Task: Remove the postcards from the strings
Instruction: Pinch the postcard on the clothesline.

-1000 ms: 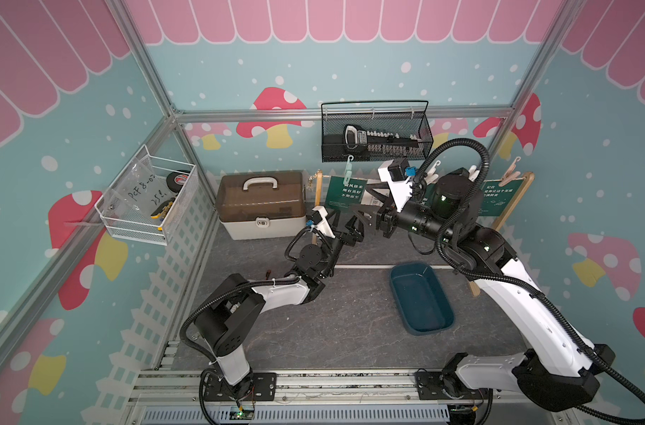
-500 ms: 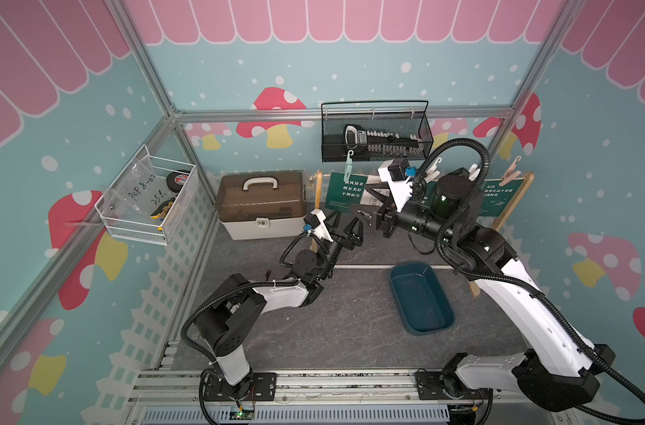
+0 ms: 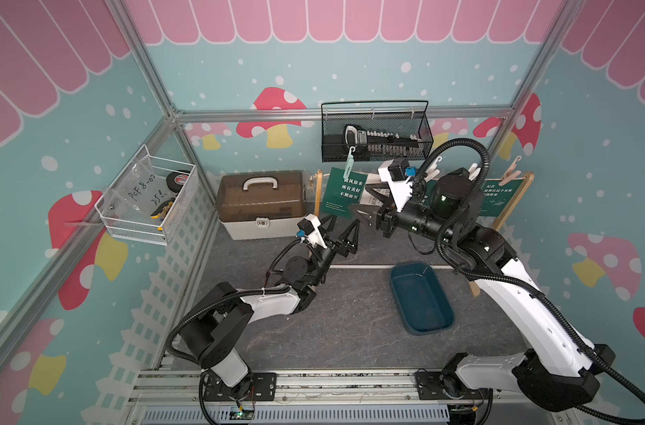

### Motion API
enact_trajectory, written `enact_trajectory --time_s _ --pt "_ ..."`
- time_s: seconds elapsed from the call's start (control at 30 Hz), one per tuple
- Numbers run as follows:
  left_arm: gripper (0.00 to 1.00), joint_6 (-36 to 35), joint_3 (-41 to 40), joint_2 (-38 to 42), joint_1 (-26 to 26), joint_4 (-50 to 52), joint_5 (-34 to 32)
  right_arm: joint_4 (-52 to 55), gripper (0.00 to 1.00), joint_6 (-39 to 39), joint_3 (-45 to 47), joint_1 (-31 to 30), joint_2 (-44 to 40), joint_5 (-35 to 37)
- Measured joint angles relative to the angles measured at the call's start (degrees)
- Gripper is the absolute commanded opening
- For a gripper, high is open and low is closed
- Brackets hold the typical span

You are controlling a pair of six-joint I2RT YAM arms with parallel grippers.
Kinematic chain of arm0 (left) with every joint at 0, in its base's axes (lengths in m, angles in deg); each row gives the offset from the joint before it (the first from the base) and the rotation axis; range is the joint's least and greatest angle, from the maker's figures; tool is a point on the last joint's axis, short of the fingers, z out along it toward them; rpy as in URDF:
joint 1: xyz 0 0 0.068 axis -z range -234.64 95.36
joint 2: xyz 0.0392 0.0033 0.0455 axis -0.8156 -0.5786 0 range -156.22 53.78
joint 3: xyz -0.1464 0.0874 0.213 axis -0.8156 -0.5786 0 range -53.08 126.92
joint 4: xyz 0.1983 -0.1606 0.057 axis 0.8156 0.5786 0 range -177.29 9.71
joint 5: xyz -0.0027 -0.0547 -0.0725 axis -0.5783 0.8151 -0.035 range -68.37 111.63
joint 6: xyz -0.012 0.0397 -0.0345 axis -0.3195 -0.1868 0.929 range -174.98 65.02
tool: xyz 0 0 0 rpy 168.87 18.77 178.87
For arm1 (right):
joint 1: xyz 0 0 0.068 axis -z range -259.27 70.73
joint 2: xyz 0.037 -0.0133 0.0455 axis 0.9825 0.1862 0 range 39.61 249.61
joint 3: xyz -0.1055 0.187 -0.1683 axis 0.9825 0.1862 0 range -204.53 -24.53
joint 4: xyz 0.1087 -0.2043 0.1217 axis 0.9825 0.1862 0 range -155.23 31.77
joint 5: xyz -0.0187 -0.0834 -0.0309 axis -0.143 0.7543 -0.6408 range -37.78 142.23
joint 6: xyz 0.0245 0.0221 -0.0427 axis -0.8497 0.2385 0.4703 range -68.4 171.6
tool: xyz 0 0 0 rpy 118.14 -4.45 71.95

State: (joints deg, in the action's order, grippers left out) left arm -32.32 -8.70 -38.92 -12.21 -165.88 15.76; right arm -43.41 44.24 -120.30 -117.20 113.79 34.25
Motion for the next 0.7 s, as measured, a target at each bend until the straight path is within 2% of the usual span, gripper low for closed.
enact_trajectory --time_s 0.6,0.7 --pt "0.9 -0.09 -1.33 4.74 -0.35 -0.83 1.44 1.4 0.72 2.67 -1.73 0.11 -0.17 3.96" --pt "0.81 0.39 -1.33 4.74 -0.94 -0.59 1.44 1.57 0.71 2.93 -1.73 0.17 -0.17 4.28"
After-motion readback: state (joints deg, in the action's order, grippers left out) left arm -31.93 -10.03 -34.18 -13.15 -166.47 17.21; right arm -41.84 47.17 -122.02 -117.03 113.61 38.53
